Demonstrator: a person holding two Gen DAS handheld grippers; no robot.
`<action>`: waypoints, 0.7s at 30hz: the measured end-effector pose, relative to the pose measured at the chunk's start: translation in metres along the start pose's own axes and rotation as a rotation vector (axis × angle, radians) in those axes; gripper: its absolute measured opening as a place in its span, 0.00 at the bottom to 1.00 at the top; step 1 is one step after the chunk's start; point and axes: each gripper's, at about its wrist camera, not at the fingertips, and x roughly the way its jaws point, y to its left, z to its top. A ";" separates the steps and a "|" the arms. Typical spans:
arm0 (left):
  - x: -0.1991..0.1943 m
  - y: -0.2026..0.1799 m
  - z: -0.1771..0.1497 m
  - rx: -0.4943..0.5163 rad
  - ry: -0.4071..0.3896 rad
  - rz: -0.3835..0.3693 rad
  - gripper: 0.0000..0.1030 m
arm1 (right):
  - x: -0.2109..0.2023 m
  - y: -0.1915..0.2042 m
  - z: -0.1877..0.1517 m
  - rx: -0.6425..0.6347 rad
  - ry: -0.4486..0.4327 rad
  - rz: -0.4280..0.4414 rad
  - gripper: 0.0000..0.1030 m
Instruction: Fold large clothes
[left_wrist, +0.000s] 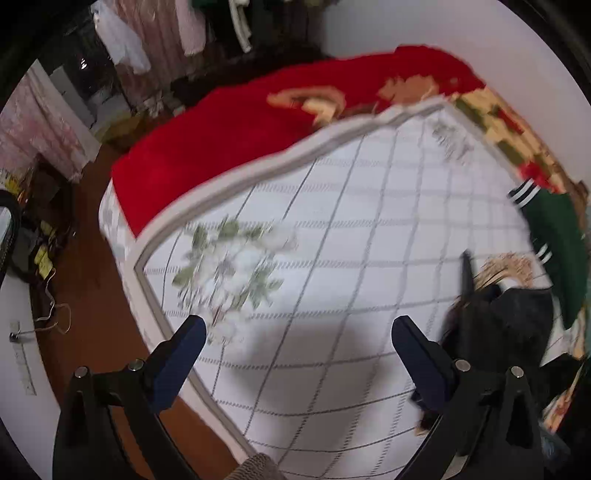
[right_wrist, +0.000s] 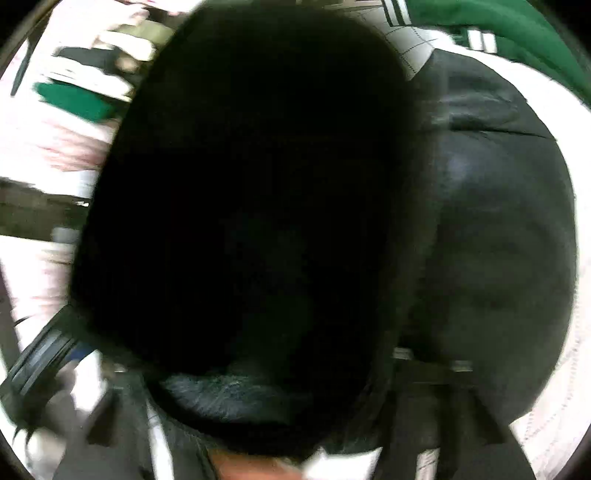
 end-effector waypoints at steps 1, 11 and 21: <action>-0.007 -0.002 0.005 0.000 -0.014 -0.020 1.00 | -0.010 -0.002 -0.001 0.019 0.038 0.069 0.84; 0.024 -0.127 0.011 0.239 -0.032 -0.103 1.00 | -0.104 -0.084 0.026 0.176 -0.028 -0.041 0.67; 0.144 -0.153 -0.038 0.383 0.146 0.032 1.00 | -0.002 -0.128 0.106 0.193 0.148 -0.308 0.53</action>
